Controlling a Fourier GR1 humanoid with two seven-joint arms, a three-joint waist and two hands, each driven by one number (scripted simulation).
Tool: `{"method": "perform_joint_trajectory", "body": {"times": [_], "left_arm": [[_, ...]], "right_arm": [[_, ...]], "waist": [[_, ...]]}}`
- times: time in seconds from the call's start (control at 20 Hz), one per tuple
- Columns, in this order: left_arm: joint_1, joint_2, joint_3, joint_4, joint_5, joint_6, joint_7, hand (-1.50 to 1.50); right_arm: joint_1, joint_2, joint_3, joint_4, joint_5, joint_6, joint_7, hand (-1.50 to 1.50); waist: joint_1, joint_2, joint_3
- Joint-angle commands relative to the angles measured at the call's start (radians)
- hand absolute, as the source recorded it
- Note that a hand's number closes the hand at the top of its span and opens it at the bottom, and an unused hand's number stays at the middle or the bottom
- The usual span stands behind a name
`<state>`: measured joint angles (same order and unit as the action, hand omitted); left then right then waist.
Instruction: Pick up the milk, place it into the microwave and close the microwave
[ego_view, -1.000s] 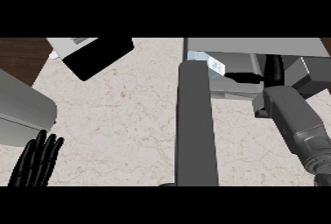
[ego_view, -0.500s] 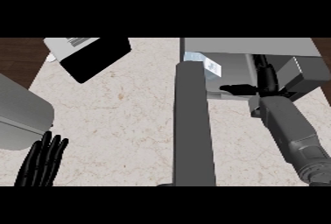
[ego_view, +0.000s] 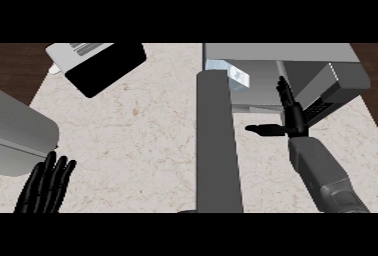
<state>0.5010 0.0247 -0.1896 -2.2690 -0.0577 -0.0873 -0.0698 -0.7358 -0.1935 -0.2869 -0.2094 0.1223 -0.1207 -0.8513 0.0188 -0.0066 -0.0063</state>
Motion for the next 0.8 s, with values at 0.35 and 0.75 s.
{"method": "perform_joint_trajectory", "body": {"times": [0.35, 0.75], "left_arm": [[-0.025, 0.028, -0.064, 0.038, 0.003, -0.062, -0.021, -1.5], [-0.121, 0.075, -0.12, 0.122, -0.01, -0.141, 0.031, 1.5]], "right_arm": [[0.254, 0.09, -0.01, -0.061, -0.059, 0.08, -0.142, -1.5], [0.424, 0.056, 0.04, -0.173, -0.078, 0.335, -0.172, -1.5]], "waist": [[-0.022, 0.005, 0.006], [-0.032, 0.002, 0.005]]}}
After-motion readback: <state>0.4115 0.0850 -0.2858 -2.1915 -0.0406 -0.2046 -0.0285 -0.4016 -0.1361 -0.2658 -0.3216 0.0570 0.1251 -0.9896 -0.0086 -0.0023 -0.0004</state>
